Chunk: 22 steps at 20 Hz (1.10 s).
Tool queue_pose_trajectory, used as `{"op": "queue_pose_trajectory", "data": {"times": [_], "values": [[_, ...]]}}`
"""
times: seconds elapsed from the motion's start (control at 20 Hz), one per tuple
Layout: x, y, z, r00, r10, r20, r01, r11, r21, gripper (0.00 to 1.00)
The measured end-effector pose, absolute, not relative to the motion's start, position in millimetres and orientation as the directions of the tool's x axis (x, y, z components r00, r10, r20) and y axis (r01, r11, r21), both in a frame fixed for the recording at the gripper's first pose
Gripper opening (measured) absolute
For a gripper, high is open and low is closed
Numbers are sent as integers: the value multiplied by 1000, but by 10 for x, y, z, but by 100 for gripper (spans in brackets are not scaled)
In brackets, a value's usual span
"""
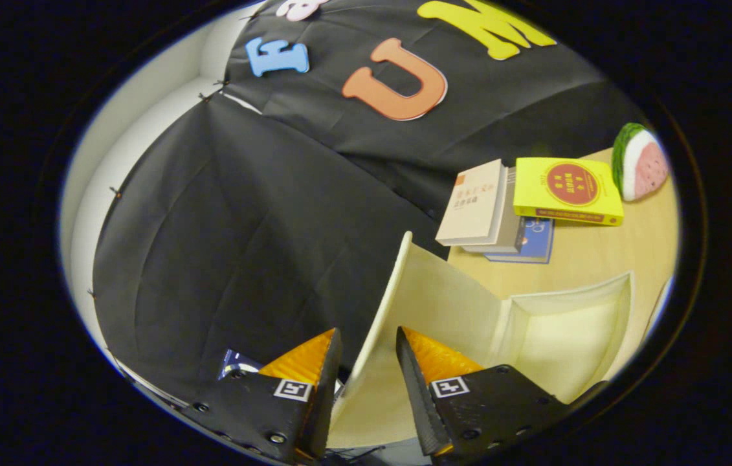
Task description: Open the storage box then place both shoes into the box .Put the left shoe in first, then the right shoe, with the right side of both shoes facing outward in a uniform manner.
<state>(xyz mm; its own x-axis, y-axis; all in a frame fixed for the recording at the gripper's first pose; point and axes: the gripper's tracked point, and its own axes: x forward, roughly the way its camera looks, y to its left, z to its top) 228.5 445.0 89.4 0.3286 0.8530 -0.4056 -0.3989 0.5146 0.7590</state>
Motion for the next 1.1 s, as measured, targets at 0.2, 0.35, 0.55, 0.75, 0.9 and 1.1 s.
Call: {"op": "queue_pose_trajectory", "data": {"times": [0.2, 0.35, 0.55, 0.75, 0.9, 1.1], "values": [[2255, 4501, 840, 347, 833, -431, -443, 550, 708, 93], [2319, 4243, 773, 391, 798, -458, -423, 598, 681, 95], [2368, 3671, 582, 436, 736, -517, -402, 674, 621, 95], [2412, 2888, 245, 507, 627, -592, -398, 779, 485, 95], [2411, 2283, -37, 535, 537, -652, -323, 844, 429, 95], [2424, 1512, -495, 545, 419, -727, -242, 908, 342, 94]]}}
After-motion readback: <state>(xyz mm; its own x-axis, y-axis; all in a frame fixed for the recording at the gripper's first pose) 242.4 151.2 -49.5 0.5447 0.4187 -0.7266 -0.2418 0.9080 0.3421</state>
